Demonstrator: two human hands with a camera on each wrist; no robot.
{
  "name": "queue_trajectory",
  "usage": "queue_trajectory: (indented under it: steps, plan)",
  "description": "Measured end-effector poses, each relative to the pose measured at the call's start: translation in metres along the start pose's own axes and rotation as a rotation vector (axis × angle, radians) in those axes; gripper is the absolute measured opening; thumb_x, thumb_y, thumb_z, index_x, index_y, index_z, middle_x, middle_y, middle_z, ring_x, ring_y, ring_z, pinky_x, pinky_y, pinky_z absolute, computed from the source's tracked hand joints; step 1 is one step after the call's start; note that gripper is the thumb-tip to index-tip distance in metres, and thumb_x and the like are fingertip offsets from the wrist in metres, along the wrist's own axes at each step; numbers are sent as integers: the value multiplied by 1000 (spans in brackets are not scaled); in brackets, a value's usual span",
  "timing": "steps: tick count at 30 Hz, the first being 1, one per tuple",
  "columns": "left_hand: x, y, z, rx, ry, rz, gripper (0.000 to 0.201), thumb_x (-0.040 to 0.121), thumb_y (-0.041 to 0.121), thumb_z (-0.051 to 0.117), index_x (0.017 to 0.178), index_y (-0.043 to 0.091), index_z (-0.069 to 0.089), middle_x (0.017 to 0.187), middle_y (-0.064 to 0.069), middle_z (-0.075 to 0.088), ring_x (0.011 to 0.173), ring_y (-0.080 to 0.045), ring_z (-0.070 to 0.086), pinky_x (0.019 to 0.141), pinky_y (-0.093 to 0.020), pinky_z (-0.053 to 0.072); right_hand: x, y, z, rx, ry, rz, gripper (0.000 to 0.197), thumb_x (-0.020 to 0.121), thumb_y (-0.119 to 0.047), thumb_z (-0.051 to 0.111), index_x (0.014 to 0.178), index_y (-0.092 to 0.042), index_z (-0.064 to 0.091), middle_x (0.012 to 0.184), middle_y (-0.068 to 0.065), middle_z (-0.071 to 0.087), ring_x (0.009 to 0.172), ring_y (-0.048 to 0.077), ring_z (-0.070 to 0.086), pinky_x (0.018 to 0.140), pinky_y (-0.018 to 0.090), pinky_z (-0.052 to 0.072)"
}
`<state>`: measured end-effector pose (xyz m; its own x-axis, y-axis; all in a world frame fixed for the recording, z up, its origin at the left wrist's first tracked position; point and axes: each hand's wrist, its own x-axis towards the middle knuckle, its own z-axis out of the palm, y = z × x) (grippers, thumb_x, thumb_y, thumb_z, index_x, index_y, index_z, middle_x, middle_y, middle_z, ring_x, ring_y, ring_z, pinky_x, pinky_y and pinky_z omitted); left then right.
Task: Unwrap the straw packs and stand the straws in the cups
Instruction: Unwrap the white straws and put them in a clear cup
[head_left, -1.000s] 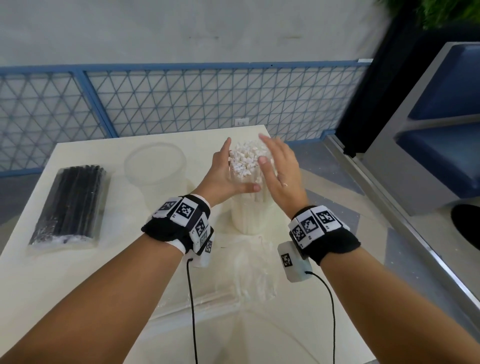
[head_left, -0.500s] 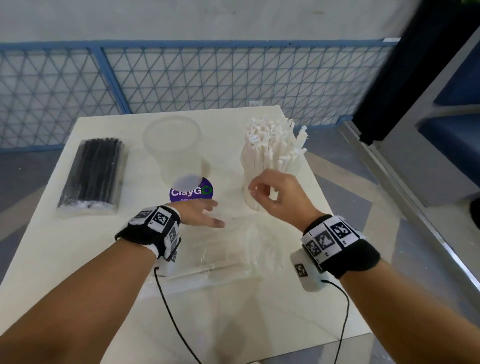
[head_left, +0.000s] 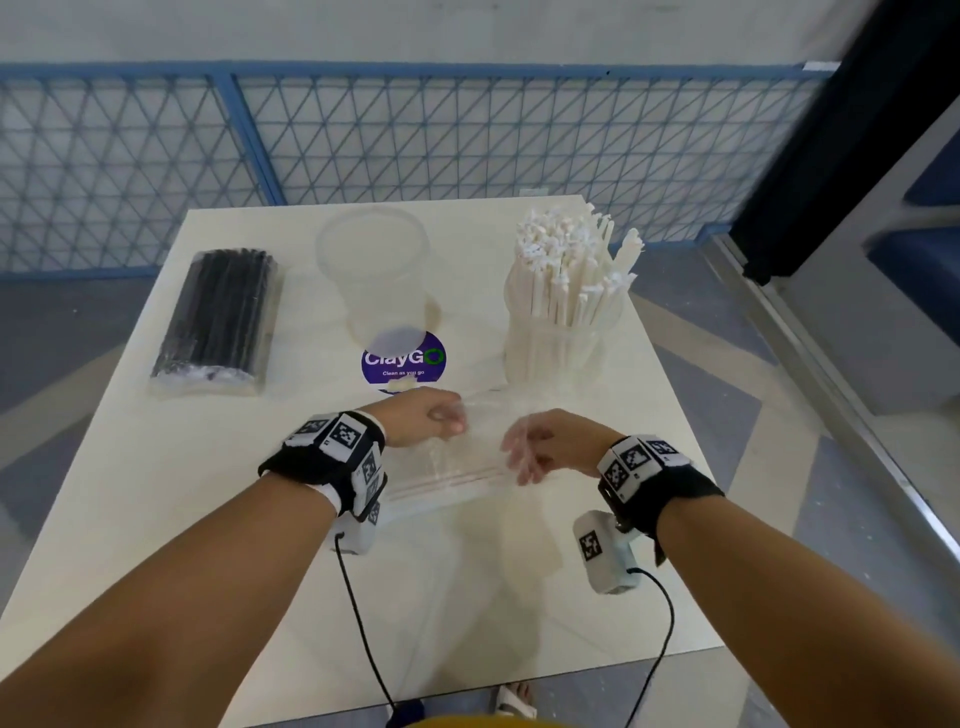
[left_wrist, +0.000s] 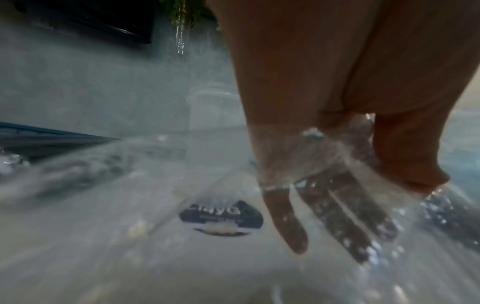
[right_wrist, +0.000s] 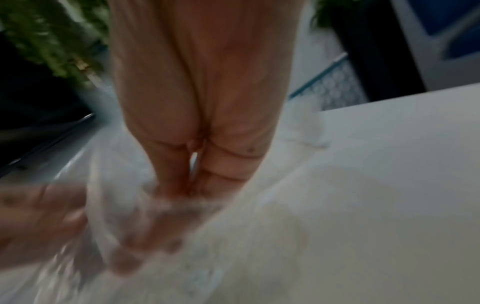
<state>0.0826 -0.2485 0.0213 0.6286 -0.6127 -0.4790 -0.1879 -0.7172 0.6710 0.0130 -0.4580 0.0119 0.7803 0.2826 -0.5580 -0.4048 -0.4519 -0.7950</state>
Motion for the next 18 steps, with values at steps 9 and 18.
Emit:
queue_trajectory:
  steps: [9, 18]
  plan:
    - [-5, 30, -4, -153, 66, 83, 7, 93, 15, 51, 99, 13, 49, 117, -5, 59, 103, -15, 56, 90, -22, 34, 5, -41, 18, -837, 41, 63, 36, 94, -12, 46, 128, -4, 52, 131, 15, 53, 121, 30, 50, 96, 33, 41]
    - [-14, 44, -4, -126, 109, 118, 7, 94, 16, 51, 88, 19, 48, 95, 7, 55, 81, -5, 54, 76, -20, 38, 4, -53, 29, -1210, 40, 96, 66, 85, -45, 60, 138, -11, 39, 139, 5, 46, 125, 28, 45, 101, 39, 40]
